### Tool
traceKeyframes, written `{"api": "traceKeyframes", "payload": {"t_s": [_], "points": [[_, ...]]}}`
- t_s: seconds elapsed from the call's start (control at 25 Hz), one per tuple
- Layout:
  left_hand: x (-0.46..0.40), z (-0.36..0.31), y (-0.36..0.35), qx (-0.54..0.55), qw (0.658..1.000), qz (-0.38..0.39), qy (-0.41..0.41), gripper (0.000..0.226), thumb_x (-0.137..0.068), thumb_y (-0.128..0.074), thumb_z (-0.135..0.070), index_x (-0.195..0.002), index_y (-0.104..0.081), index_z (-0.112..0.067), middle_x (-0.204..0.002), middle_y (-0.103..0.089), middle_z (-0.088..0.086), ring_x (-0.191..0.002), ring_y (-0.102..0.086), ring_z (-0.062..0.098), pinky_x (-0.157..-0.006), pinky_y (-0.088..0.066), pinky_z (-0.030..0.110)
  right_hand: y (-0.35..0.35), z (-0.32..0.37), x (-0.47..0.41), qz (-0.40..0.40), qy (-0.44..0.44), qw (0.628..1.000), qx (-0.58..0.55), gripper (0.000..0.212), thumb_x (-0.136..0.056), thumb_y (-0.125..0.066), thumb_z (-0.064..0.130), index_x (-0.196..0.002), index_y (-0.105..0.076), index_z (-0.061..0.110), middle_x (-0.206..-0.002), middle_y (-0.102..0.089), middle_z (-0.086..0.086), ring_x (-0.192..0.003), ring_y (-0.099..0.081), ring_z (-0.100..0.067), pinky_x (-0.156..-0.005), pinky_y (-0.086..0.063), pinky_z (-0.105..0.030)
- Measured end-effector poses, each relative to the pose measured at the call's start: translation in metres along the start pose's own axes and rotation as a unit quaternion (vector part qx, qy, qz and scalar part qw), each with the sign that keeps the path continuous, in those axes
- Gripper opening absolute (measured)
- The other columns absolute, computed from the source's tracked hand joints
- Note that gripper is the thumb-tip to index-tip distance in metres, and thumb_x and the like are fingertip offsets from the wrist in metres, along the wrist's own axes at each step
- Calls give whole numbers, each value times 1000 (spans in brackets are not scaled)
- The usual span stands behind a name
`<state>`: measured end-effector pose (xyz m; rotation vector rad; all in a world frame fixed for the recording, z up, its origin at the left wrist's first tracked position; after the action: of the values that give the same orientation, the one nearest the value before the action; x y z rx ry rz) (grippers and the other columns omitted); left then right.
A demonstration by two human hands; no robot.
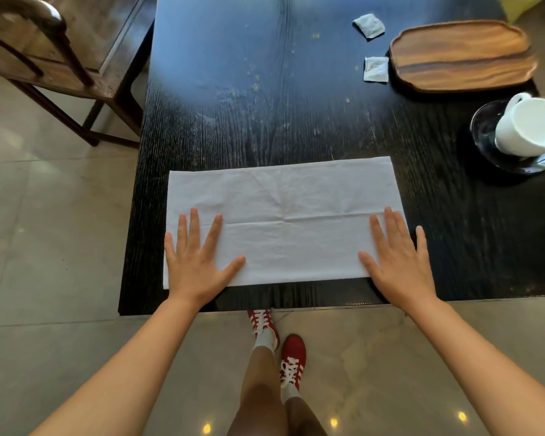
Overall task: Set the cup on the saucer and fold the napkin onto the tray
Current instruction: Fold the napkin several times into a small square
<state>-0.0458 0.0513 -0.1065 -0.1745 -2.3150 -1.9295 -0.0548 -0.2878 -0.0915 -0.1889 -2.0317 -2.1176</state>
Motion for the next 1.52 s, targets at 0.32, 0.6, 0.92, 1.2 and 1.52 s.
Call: {"api": "traceKeyframes", "payload": {"t_s": [0.32, 0.6, 0.92, 1.2, 1.52], "points": [[28, -147, -4, 44, 983, 0, -177, 68, -87, -9, -65, -147, 1, -33, -157, 11, 1, -144, 13, 23, -110, 10, 59, 38, -40, 43, -96, -271, 930, -228, 38, -87, -60, 22, -119, -52, 4, -107, -55, -18, -93, -49, -27, -72, -40, -34], [35, -178, -38, -3, 983, 48, -178, 67, -86, -2, -64, -147, 0, -35, -157, 9, -2, -143, 13, 21, -110, 12, 56, 29, -54, 39, -18, -369, 827, -423, 22, -87, -59, 21, -103, -64, 6, -92, -66, -9, -88, -62, -26, -79, -52, -38], [26, -176, -2, 224, 957, 142, -115, 68, -89, -12, -65, -146, -18, -29, -157, -11, -3, -144, 2, 12, -116, 9, 43, 67, -17, 34, -58, -278, 768, -574, 10, -85, -62, 15, -84, -63, 24, -89, -66, 4, -87, -60, -10, -73, -48, -26], [-81, -157, 77, 573, 789, 181, 125, 29, -92, -52, -34, -99, -64, -8, -90, -66, 6, -77, -63, 17, -68, -53, 28, 110, 86, 1, -13, -130, 814, -566, 1, -81, -67, 21, -80, -68, 21, -76, -67, 7, -74, -63, -3, -62, -49, -15], [-108, -26, 118, 529, 837, 75, 115, 13, -83, -62, -4, -92, -70, -10, -83, -70, 2, -74, -67, 11, -63, -56, 20, 108, 206, -22, 50, -39, 823, -565, 4, -83, -65, 22, -84, -67, 18, -70, -61, 14, -62, -56, 1, -55, -44, -7]]}}
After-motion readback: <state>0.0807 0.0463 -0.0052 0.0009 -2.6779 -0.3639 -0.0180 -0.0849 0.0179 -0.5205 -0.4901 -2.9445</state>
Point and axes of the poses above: each hand's wrist, its own x-axis away from the middle knuckle, its own y-axis out of the back of the hand, z = x × y, the point moved 7 cm from there along -x, towards the middle knuckle
